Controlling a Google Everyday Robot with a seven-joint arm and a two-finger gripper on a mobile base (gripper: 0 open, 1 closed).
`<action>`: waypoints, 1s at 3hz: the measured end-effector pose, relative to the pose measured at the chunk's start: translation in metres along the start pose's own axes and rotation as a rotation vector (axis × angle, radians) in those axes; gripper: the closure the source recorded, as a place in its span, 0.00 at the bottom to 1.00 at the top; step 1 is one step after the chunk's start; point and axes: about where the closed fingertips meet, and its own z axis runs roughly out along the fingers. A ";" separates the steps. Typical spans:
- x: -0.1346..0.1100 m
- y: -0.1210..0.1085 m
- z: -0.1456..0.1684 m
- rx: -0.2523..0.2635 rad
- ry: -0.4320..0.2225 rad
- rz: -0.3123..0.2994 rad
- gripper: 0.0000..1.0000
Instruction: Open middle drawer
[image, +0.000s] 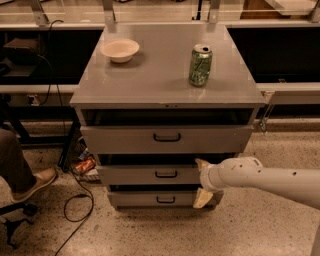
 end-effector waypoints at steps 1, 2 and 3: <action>0.009 -0.019 0.019 0.034 -0.012 0.009 0.00; 0.016 -0.036 0.042 0.039 -0.024 0.020 0.00; 0.035 -0.045 0.067 0.020 -0.034 0.068 0.06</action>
Offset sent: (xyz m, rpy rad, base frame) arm 0.0812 -0.0083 -0.0457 0.0473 -0.0363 -0.0357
